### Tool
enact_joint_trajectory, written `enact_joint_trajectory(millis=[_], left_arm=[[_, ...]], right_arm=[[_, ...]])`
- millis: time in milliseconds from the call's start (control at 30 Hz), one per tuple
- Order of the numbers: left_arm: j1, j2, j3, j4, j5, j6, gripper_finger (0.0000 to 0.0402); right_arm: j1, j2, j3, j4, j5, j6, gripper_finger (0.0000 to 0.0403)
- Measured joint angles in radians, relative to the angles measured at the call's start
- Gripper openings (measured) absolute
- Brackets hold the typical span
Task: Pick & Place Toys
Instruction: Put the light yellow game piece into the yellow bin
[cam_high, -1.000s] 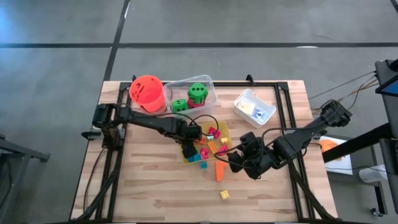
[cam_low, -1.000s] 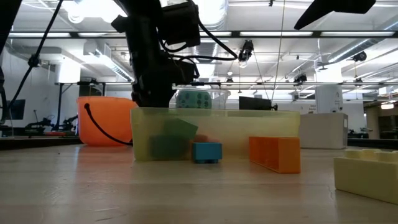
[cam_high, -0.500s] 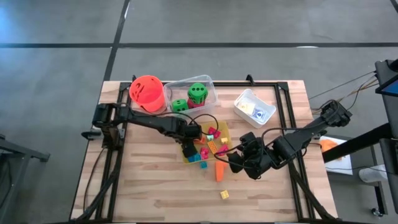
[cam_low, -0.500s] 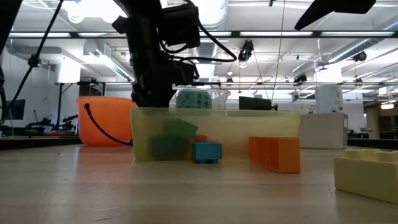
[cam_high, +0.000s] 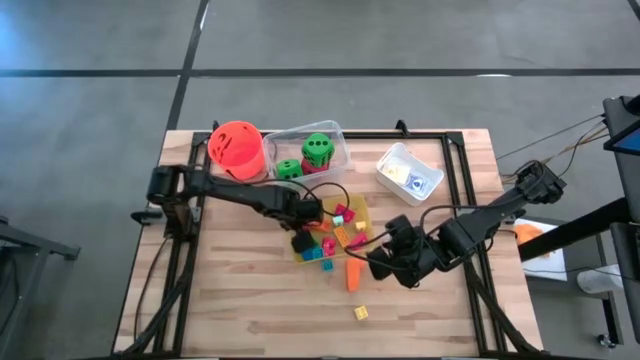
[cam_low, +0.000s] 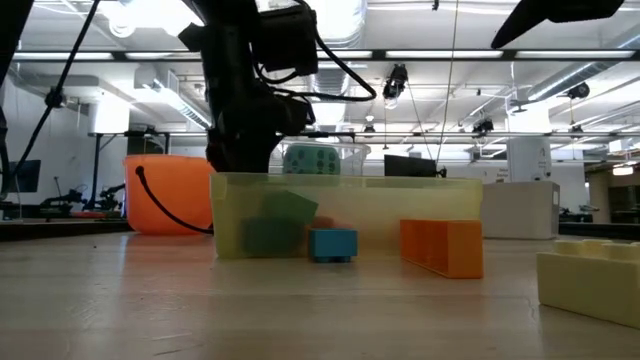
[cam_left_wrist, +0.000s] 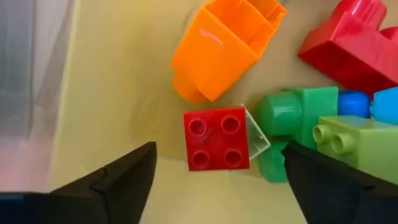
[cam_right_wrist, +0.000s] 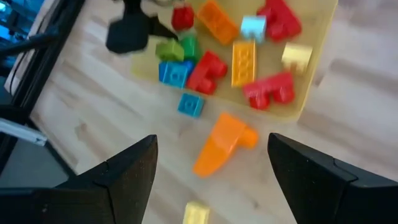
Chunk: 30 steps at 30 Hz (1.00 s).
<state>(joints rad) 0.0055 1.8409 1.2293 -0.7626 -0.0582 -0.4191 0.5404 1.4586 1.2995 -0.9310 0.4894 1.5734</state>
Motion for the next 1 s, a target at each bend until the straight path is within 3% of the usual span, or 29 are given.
enact_joint_trajectory(millis=[200,433,667,1000], left_arm=[[-0.004,-0.058,0.0,-0.031,0.0,0.001,0.037],[-0.067,-0.176,-0.006,-0.054,-0.001,0.0,0.0374],[-0.219,-0.288,-0.03,-0.013,-0.013,-0.001,0.0374],[-0.343,-0.49,-0.243,0.168,-0.028,-0.191,0.0374]], right_arm=[[0.007,-0.001,0.0,0.023,-0.08,0.099,0.0297],[0.011,0.043,0.002,0.056,-0.167,0.136,0.0297],[0.016,0.189,0.078,0.055,-0.285,0.137,0.0297],[0.036,0.47,0.263,0.051,-0.423,0.165,0.0297]])
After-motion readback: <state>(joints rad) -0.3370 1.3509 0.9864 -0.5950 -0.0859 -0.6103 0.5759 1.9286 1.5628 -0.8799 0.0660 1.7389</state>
